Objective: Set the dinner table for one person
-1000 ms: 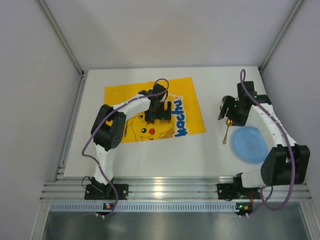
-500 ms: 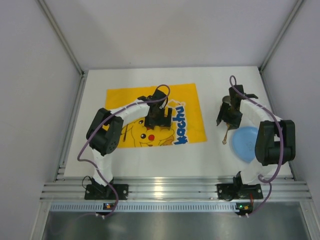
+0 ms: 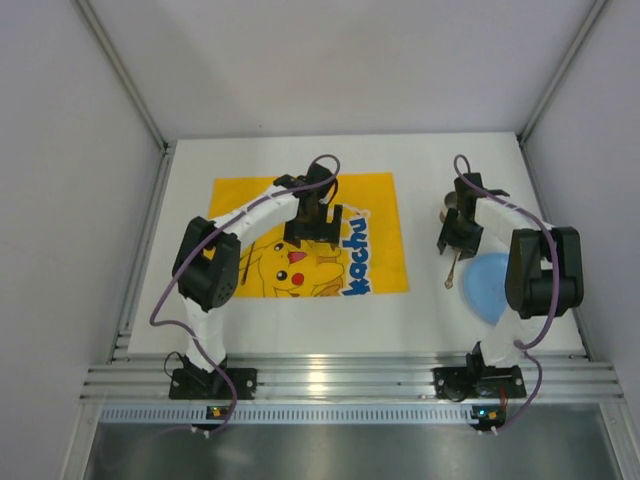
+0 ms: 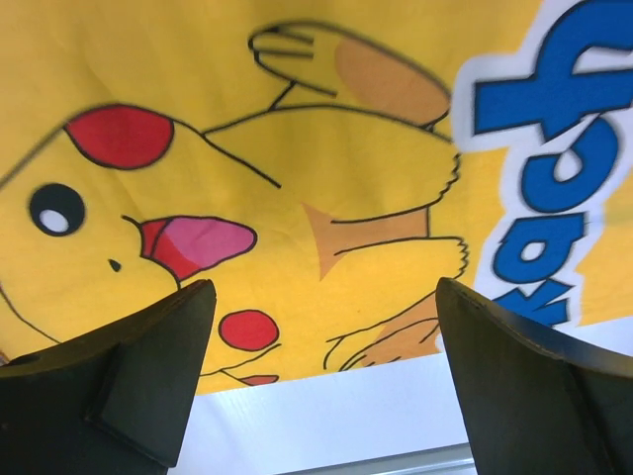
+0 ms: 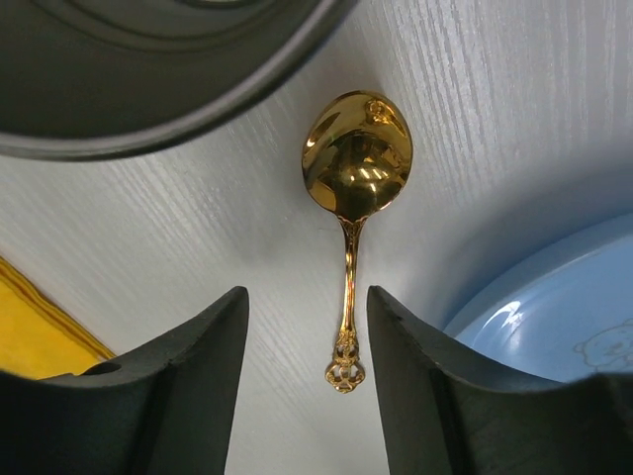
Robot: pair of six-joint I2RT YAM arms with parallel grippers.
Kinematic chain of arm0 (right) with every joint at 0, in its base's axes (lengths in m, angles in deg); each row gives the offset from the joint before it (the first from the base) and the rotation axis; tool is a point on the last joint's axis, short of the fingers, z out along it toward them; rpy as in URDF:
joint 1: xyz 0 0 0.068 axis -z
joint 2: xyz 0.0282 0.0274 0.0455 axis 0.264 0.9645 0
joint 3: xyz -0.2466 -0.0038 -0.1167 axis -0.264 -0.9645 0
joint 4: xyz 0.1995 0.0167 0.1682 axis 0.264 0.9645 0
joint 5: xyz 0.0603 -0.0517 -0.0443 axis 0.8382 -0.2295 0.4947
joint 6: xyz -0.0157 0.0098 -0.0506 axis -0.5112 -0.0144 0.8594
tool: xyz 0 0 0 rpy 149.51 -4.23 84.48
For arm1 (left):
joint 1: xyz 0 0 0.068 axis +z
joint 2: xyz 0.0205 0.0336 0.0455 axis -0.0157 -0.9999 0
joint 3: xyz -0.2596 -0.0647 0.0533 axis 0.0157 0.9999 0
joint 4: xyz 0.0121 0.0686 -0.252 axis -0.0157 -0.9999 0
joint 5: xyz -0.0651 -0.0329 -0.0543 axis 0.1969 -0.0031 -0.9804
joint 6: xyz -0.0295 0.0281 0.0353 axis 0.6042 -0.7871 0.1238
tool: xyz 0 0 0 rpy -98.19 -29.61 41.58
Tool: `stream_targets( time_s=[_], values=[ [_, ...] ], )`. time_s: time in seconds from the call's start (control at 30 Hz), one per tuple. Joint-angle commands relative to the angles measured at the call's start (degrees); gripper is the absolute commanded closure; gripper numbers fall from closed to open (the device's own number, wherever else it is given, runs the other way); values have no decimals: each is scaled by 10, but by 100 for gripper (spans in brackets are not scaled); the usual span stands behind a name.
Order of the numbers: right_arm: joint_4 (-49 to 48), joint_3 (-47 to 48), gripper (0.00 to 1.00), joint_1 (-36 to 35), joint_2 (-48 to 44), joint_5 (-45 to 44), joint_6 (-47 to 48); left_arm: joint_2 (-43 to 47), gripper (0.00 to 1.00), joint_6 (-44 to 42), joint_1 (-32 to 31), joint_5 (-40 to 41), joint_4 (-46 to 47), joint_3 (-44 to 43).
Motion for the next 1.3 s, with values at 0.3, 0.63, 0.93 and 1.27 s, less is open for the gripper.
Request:
stream_targets(
  time_s=[0.3,0.63,0.93,1.27],
  values=[
    [-54,-22,76,10,62,-7,6,56,2,15,49,22,-85,-153],
    [-42,-29,100,-11,31,14,19,94,2,15,114,18,-86,-129],
    [22,82,100,-200,-45,35,-35,144,1,17,166,44,-81,-117],
    [43,288,100,-258,149,44,-42,191,1,4,183,74,-72,-92]
  ],
)
